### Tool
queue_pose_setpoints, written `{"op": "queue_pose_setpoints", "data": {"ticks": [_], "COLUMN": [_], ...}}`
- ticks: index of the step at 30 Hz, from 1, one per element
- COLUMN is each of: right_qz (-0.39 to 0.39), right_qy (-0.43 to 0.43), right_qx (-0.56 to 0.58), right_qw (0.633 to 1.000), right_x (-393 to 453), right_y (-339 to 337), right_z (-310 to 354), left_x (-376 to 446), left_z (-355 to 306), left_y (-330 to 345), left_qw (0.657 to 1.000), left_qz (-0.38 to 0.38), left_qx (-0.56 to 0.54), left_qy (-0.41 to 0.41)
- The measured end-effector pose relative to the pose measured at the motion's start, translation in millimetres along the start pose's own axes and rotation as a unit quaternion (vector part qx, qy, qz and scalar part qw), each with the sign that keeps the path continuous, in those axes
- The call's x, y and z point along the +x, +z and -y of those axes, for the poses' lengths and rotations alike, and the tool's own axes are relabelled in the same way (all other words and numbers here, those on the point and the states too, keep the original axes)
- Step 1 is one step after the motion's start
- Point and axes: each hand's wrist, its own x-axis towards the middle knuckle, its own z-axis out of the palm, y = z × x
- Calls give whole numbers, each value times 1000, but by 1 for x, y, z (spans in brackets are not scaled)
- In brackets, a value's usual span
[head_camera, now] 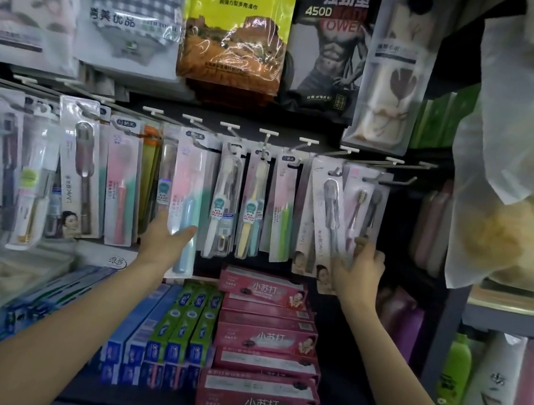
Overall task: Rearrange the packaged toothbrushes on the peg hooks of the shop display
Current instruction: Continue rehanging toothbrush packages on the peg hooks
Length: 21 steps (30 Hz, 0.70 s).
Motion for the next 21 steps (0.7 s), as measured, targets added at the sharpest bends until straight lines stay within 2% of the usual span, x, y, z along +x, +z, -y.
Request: {"op": "queue_pose_setpoints", "data": {"ticks": [2,3,5,8,10,13,18,21], "right_qz": [-6,16,109,274,328,323,332,295], "right_qy": [-67,-86,-103,-103,-81,-43,-68,-78], "right_qx": [19,45,100,166,226,274,255,214], "right_qw": [998,995,984,942,914,905,906,928], "right_x": [-10,-15,-25,-41,-52,-58,-57,-50], "right_y": [9,14,32,66,86,105,119,122], "right_z": [13,23,45,82,104,126,135,125], "left_x": [-2,-3,-4,-3,-1,2,12,23], "left_z": [0,0,1,-3,-8,-12,-4,1], "left_y": [-6,-10,-18,-30,-37,-45,-59,-63], "left_qw": [999,999,998,997,995,988,990,988], "left_qz": [18,27,49,72,102,136,93,69], "left_qx": [-25,-27,-21,-6,9,56,86,124], "left_qy": [13,20,25,17,18,40,56,54]}}
